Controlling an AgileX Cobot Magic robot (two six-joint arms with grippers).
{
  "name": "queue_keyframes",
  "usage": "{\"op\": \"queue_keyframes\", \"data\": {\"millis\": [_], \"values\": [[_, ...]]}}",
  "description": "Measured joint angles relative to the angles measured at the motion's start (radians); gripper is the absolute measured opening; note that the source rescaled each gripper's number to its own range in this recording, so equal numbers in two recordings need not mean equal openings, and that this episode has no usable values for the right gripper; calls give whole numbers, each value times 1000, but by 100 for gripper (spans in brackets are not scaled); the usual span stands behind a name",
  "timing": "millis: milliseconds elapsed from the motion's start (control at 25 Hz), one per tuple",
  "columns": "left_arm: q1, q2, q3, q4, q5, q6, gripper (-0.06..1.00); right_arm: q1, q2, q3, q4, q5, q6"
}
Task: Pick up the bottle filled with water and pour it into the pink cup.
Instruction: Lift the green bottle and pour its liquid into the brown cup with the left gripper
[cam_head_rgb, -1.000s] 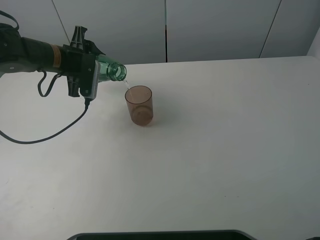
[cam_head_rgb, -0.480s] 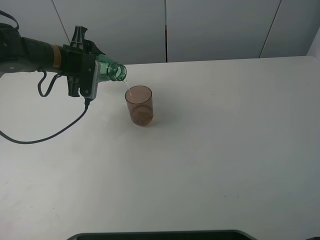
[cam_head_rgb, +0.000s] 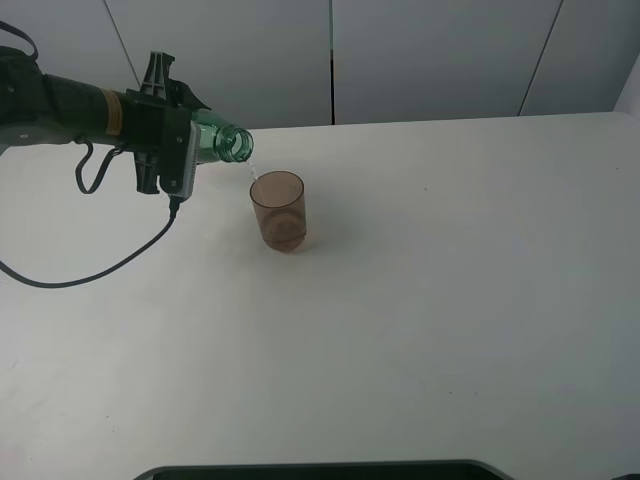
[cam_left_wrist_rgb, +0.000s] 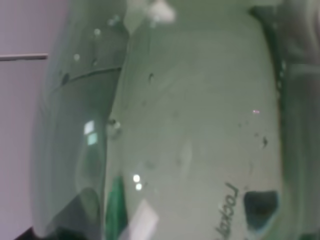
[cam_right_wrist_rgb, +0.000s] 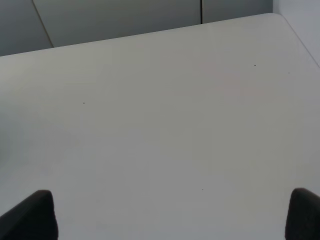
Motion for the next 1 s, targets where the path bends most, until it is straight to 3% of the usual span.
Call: {"op": "queue_keyframes", "data": {"millis": [1000], "values": [[-21, 0, -2, -15, 47, 30, 1, 0, 0, 0, 0, 0, 0]]}}
